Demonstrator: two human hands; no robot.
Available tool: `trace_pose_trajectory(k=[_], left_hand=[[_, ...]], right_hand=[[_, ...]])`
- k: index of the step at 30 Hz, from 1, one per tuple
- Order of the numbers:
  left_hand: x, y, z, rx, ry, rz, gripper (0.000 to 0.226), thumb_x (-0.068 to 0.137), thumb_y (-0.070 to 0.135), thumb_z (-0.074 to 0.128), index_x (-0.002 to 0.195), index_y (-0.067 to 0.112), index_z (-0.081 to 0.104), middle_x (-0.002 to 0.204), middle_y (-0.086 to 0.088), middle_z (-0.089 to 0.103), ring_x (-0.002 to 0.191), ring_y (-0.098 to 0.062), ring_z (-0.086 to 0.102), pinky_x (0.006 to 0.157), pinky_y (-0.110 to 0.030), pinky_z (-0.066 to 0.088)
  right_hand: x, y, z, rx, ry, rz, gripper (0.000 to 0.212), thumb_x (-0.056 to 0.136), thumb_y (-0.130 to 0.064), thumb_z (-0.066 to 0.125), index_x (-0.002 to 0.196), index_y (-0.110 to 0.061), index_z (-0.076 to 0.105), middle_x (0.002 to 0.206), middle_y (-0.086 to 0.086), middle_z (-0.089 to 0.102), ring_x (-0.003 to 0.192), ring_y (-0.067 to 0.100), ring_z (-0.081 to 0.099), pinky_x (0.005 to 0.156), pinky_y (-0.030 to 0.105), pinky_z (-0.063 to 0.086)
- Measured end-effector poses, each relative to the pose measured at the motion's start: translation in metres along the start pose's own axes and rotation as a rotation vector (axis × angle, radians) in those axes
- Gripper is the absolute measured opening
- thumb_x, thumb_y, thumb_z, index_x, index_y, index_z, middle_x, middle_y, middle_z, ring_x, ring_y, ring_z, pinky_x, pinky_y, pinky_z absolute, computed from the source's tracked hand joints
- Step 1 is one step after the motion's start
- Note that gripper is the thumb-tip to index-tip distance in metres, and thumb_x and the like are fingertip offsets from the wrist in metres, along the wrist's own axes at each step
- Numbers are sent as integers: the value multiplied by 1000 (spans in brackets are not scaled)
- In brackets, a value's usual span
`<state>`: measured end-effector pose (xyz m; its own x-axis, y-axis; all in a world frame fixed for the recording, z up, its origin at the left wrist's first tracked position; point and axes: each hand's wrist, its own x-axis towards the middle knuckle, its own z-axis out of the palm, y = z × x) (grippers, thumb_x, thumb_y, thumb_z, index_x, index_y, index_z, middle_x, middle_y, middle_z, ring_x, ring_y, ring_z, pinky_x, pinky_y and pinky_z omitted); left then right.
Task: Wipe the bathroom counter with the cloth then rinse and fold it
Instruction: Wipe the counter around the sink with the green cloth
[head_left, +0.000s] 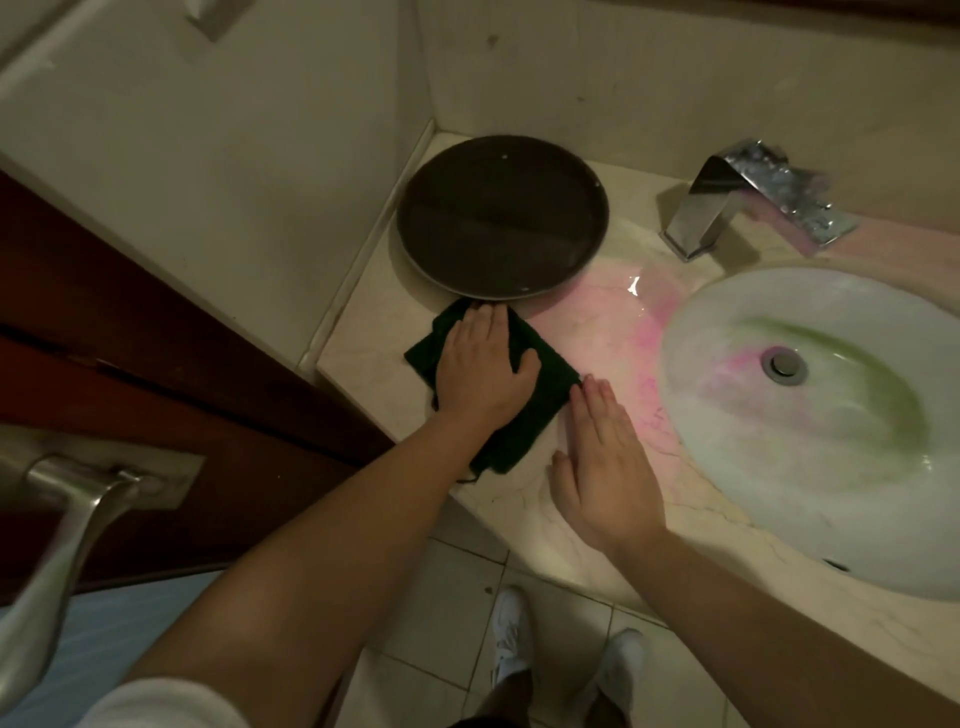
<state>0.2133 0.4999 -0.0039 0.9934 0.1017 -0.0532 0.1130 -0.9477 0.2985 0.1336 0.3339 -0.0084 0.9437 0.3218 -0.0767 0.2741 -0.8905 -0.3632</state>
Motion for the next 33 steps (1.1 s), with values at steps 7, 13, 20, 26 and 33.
trace_pose_trajectory(k=[7,13,20,26,33], left_hand=[[20,-6,-19,-276,216,-177,18,88,23,37,79,16,51,93,-6,62,91,-25,57,85,-43,46],[10,-39,-42,-518,376,-388,24,90,12,44,100,12,66,99,-4,62,90,-17,57,74,-27,39],[48,-37,-46,-98,109,58,29,88,25,61,117,24,66,118,1,60,112,-20,50,94,-34,43],[72,-41,-49,132,54,138,22,89,34,63,107,25,73,101,0,65,96,-22,56,84,-40,46],[57,-57,-34,12,246,107,17,88,19,65,101,17,74,94,-5,65,87,-26,57,73,-38,42]], right_hand=[[43,-43,-16,-62,21,-165,67,86,-30,38,147,-4,36,156,14,31,148,31,20,121,42,13],[107,-76,3,-77,-88,-292,63,96,-37,35,153,-12,25,162,8,18,151,25,7,119,38,-4],[110,-69,21,-112,-86,-316,62,96,-43,27,150,-14,33,157,11,31,148,30,18,121,47,12],[87,-39,8,-154,-131,-233,65,98,-45,23,156,-19,12,164,6,9,151,25,3,121,40,-2],[119,-13,-11,-242,-128,-151,66,97,-47,22,156,-21,10,164,4,10,151,24,3,122,40,0]])
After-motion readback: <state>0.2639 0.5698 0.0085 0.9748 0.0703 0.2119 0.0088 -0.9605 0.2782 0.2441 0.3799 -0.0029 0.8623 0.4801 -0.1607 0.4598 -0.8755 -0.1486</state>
